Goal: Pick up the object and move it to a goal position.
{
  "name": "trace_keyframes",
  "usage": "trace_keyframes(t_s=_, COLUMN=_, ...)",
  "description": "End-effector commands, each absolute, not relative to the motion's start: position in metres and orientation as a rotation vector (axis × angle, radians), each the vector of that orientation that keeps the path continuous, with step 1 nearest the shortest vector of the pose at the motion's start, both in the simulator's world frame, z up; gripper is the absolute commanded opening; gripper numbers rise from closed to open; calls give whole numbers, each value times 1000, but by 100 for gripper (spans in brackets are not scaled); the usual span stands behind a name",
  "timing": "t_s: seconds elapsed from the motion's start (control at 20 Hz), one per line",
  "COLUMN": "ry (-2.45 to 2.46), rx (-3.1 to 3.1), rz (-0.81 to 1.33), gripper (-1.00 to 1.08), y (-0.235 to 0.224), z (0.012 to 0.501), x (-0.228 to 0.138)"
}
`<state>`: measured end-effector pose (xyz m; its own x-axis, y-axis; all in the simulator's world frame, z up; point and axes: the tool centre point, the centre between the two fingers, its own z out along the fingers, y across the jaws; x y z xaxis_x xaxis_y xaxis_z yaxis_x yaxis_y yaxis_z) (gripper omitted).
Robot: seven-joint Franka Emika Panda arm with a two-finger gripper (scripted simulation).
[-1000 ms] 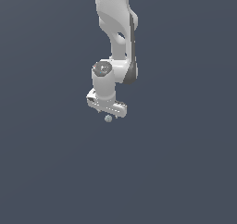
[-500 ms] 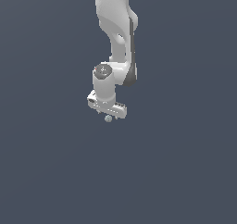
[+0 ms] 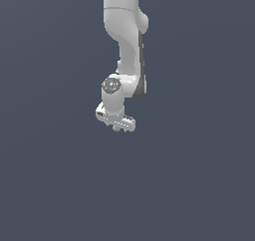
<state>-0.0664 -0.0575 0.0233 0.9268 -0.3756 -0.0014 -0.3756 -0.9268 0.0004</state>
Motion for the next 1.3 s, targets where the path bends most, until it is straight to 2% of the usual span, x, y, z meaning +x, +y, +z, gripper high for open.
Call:
trace_keyframes(t_s=0.0, ry=-601, rx=3084, rz=0, gripper=100, y=-57, z=21, x=-66)
trace_keyframes(t_s=0.05, ry=-601, rx=3084, rz=0, gripper=-100, y=-57, z=21, x=-66)
trace_keyframes(t_s=0.75, ry=-600, rx=3084, rz=1, gripper=-100, y=-59, z=26, x=-64)
trace_keyframes(t_s=1.25, ry=-601, rx=3084, rz=1, gripper=-100, y=-85, z=72, x=-47)
